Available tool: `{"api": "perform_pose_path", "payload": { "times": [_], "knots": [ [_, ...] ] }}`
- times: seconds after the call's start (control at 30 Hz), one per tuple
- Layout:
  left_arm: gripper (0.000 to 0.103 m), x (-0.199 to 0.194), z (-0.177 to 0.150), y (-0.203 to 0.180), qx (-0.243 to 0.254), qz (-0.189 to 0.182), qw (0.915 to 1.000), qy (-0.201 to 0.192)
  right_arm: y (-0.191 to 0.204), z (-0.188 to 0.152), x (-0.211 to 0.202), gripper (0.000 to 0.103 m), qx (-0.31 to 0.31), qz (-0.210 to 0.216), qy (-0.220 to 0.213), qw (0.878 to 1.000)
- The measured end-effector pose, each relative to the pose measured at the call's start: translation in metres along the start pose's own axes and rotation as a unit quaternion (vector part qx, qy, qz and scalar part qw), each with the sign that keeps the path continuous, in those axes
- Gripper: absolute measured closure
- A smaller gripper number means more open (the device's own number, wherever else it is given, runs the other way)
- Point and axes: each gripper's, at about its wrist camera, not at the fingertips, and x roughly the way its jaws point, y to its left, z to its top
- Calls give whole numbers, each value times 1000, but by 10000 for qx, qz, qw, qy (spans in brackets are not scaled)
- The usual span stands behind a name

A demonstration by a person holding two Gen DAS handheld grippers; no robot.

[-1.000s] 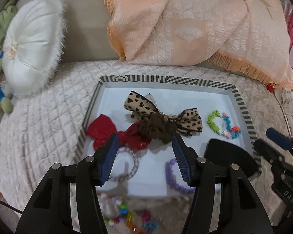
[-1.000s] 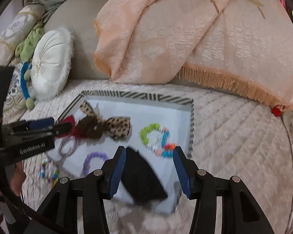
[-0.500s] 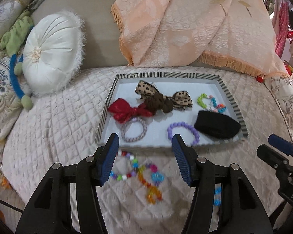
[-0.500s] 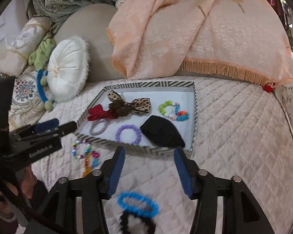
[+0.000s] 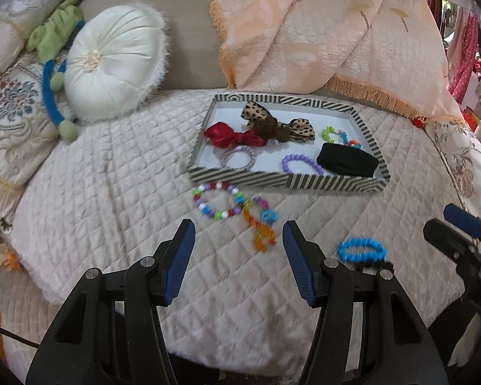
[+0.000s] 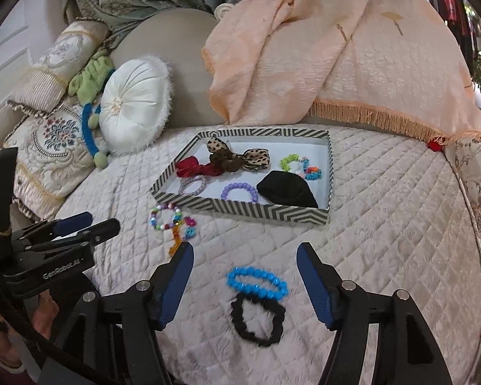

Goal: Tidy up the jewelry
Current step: 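Withdraw both tools from the tray toward the remaining bracelets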

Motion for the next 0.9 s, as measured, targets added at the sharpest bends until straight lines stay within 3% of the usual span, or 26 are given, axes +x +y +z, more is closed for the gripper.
{"api": "perform_pose_path", "payload": {
  "times": [0.5,0.9],
  "knots": [
    [46,-31,-21,10,170,-253,9994,-188,12,-10,-25,39,-95,-99,-24,9999],
    [46,-5,-22,22,4,91,10000,37,8,-15,-13,39,-48,-95,44,9999]
  ]
}}
